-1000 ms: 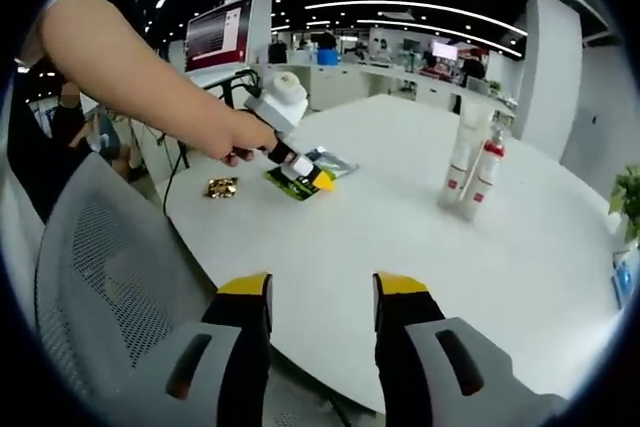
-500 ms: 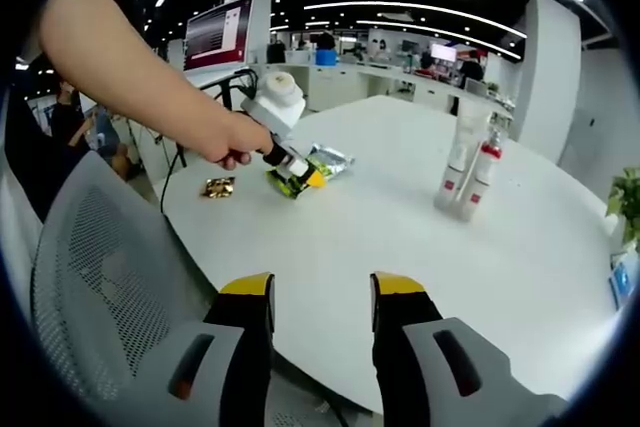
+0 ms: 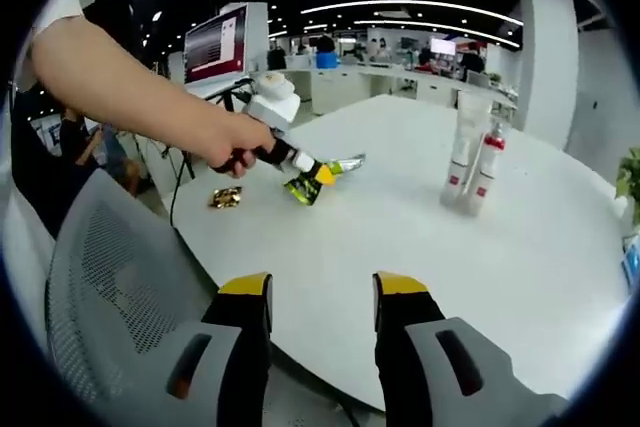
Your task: Arrange the skincare products in the storage area until every visible bottle or jar stands upright without overlapping.
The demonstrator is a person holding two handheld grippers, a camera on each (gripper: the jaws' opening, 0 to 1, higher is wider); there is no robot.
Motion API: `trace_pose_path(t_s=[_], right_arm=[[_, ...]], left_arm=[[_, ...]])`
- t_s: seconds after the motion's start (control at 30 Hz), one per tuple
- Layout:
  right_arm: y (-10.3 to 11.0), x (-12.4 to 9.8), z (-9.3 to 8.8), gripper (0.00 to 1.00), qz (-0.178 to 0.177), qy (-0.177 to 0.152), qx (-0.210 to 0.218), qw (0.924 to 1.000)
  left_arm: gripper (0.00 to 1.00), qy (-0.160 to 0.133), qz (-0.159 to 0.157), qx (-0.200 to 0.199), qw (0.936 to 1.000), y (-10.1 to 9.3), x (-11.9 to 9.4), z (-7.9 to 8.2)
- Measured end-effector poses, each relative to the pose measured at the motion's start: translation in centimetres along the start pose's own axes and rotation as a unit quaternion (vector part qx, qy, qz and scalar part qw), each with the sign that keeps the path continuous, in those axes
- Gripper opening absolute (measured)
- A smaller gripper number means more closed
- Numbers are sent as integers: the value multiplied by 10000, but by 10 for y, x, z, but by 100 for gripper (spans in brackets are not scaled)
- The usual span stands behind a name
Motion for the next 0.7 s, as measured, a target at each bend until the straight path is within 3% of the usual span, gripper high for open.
trace_pose_path(t_s=[0.13, 0.27, 0.33, 0.4, 0.43, 0.5, 0.57, 0.6, 0.7], right_arm=[[-9, -3, 6, 39, -23, -133, 482, 9987], [-17, -4, 21, 42, -29, -392, 1038, 9938], [-18, -3, 30, 43, 50, -533, 1293, 9902], [-16, 0, 41, 45, 364, -660, 1585, 9845], [-14, 2, 46, 46, 472, -749, 1742, 9807], [-8, 5, 57, 44, 905, -781, 2304, 9657], [-6, 9, 66, 46, 1076, -907, 2747, 9512], [-3, 12, 70, 47, 1211, -942, 3070, 9393], [3, 17, 74, 45, 1436, -882, 3479, 9223]], left_arm=[[14, -148, -516, 257, 9982, -29, -19, -1], [14, -223, -996, 237, 9945, -57, -41, -10], [14, -322, -1234, 177, 9917, -70, -54, -15], [15, -305, -1457, 200, 9886, -80, -64, -20], [15, -315, -1551, 213, 9872, -88, -73, -25], [15, -300, -1720, 436, 9837, -99, -84, -32], [15, -323, -1826, 493, 9814, -107, -94, -38], [15, -328, -1883, 538, 9801, -111, -97, -40], [15, -306, -1933, 784, 9775, -124, -109, -47]])
Point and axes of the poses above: the point that each gripper's makers call its tool centre point, and the gripper's own axes: x roughly forward along the fingers, y roughly to its left, z roughly out of its top, the point moved 8 cm from there along -x, roughly backward along the fingers, and after that the axes turned 8 degrees about -z, right-handed, at the moved point
